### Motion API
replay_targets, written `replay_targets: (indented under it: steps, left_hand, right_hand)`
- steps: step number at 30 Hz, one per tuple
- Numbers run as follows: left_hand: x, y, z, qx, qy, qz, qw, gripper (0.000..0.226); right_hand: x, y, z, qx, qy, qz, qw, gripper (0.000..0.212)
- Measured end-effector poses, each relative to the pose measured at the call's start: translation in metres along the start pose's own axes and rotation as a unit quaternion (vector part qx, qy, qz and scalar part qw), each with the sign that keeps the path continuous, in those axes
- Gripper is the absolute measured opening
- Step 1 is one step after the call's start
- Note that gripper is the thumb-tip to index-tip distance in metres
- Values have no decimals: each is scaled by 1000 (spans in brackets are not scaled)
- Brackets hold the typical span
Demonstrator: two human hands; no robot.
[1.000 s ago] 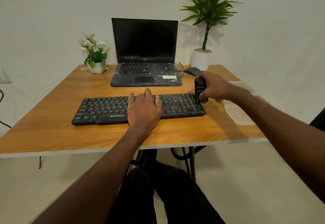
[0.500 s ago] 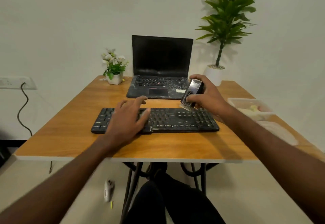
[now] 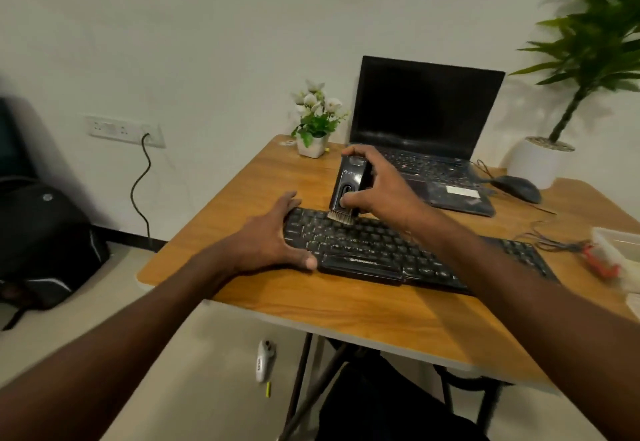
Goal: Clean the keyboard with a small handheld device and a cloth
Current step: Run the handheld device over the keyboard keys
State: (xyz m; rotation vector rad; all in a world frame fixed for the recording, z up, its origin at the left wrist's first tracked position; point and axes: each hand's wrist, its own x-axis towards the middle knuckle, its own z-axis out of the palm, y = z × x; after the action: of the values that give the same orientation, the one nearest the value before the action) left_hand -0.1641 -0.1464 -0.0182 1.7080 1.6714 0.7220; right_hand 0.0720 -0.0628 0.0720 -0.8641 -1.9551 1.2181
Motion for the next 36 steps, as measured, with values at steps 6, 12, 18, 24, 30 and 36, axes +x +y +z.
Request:
replay_targets:
  steps: [6,12,18,24,30,36]
  left_hand:
    - [3,-5,-4,-57,-23,30,998,158]
    - [1,-3,-3,-74,6,55,996,151]
    - [2,-4,-3,-68,8,42,997,152]
    - [2,-2,-3,-55,12,37,998,151]
    - [2,-1,-2,-52,7,27,998,151]
    - [2,0,-1,-42,8,13,999,148]
  right_hand:
    - [29,-3,43,-40,-43,-43,997,76]
    - [38,0,60,-117,-100,-70,986,73]
    - [42,-11,57,-197,-146,-117,962,69]
    - [36,-10,41,-204,-201,-91,954,70]
    - [17,-1,41,-167,-160,-107,967,68]
    - [21,-11,34,-216,-147,-115,958,68]
